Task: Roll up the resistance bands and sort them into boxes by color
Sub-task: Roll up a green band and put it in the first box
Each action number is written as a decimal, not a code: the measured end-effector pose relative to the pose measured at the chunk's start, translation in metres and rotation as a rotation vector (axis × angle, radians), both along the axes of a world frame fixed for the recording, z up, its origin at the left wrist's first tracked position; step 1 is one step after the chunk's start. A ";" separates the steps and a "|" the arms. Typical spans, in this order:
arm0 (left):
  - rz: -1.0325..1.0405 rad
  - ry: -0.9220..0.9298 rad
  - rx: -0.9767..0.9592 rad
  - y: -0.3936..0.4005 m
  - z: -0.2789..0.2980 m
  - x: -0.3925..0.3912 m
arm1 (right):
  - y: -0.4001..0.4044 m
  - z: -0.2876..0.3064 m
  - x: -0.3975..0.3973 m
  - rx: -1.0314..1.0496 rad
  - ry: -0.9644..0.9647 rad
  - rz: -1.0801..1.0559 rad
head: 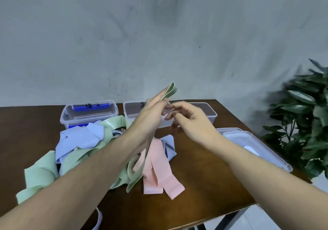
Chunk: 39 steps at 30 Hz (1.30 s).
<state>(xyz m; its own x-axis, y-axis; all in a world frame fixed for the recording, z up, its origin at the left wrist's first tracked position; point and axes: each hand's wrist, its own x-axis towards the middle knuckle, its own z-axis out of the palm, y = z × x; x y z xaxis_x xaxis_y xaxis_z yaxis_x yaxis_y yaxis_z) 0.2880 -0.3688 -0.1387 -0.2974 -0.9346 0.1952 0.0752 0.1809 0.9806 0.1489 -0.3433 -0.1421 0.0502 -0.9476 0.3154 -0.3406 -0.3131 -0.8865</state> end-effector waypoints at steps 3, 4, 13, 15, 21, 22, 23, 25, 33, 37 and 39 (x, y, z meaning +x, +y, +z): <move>-0.007 -0.005 -0.039 0.002 0.018 -0.016 | 0.003 0.020 -0.009 0.003 -0.074 0.029; -0.004 0.006 -0.036 0.004 0.025 -0.022 | 0.004 0.025 -0.012 0.029 -0.104 0.028; -0.014 0.215 0.069 0.005 0.042 -0.079 | 0.002 0.044 -0.045 0.064 -0.100 0.036; -0.001 0.205 0.038 0.004 0.036 -0.088 | 0.001 0.042 -0.055 -0.012 -0.042 0.017; 0.035 0.246 -0.027 0.001 0.022 -0.099 | 0.001 0.042 -0.085 0.008 -0.090 -0.047; 0.070 0.263 -0.043 0.004 0.021 -0.107 | 0.001 0.040 -0.084 0.010 -0.127 -0.064; 0.125 0.268 -0.049 0.006 0.019 -0.117 | -0.001 0.035 -0.078 0.004 -0.160 -0.097; 0.193 0.300 -0.045 0.001 0.007 -0.135 | -0.013 0.020 -0.063 0.053 -0.264 -0.171; 0.273 -0.405 -0.146 -0.039 -0.118 -0.079 | -0.017 -0.111 -0.119 0.231 0.413 -0.110; 0.041 -0.662 -0.339 -0.036 -0.139 -0.050 | -0.004 -0.126 -0.144 0.347 0.582 0.059; -0.046 -0.720 -0.389 -0.036 -0.134 -0.049 | -0.006 -0.119 -0.149 0.422 0.667 0.175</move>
